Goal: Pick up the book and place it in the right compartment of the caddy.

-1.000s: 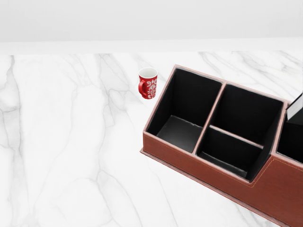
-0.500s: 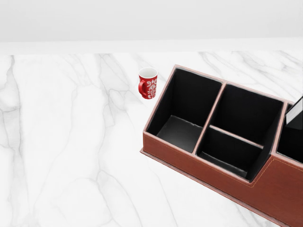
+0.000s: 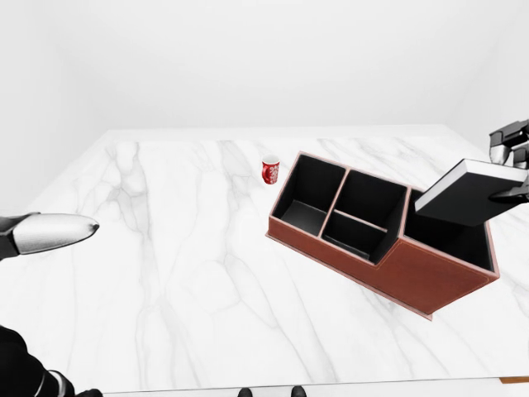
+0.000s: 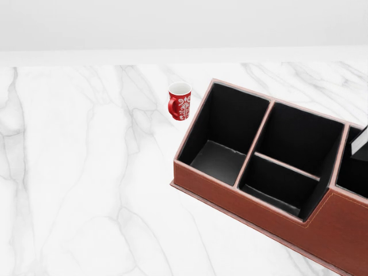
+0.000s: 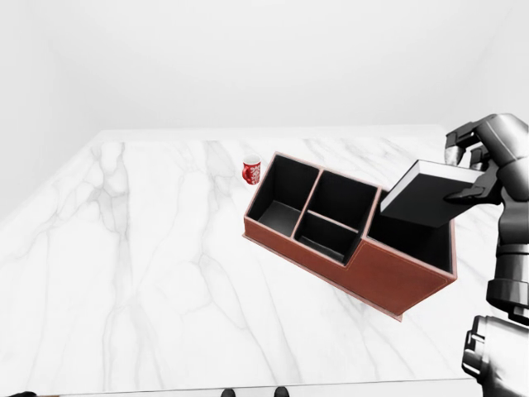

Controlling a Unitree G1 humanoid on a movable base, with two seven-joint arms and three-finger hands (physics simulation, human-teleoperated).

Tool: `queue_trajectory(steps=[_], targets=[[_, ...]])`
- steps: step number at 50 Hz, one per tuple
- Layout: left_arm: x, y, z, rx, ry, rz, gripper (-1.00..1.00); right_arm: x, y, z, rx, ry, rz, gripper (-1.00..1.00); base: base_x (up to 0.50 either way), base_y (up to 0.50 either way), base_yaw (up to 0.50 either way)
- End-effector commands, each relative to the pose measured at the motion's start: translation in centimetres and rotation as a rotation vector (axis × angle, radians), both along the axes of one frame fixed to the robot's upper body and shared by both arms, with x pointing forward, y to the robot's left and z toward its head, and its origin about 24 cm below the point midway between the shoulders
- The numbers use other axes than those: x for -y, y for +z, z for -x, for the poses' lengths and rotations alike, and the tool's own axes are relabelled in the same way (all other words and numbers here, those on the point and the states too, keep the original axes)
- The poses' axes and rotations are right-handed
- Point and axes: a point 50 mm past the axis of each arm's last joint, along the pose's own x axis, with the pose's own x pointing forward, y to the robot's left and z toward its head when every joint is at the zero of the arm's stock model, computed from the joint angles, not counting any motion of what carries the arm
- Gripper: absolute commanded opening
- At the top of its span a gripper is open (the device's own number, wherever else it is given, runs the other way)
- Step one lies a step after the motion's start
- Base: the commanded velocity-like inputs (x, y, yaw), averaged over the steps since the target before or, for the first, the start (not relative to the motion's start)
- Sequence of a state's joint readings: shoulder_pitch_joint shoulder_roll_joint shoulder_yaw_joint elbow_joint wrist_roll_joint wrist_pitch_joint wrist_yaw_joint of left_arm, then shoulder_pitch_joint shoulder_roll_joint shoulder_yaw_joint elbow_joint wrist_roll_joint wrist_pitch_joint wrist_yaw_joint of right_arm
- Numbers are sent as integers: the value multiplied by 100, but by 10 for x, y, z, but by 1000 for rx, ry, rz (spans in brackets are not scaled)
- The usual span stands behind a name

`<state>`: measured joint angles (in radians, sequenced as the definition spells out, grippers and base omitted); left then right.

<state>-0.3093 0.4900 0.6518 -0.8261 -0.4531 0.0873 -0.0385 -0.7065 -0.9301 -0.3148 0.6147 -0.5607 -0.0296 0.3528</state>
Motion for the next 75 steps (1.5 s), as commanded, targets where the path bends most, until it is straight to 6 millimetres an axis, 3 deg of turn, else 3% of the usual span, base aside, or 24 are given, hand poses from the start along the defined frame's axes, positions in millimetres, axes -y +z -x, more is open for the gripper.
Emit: queue_trajectory(steps=[1, 33, 75], targets=[[1, 0, 0, 4, 2, -7, 100, 4, 4, 3, 30, -22, 12, -100, 0, 0, 0], [2, -2, -2, -9, 13, -17, 100, 1, -19, -3, -3, -13, 4, -100, 0, 0, 0], [4, -6, -1, -25, 31, -36, 100, 6, -22, 0, -5, -28, 0, -100, 0, 0, 0]])
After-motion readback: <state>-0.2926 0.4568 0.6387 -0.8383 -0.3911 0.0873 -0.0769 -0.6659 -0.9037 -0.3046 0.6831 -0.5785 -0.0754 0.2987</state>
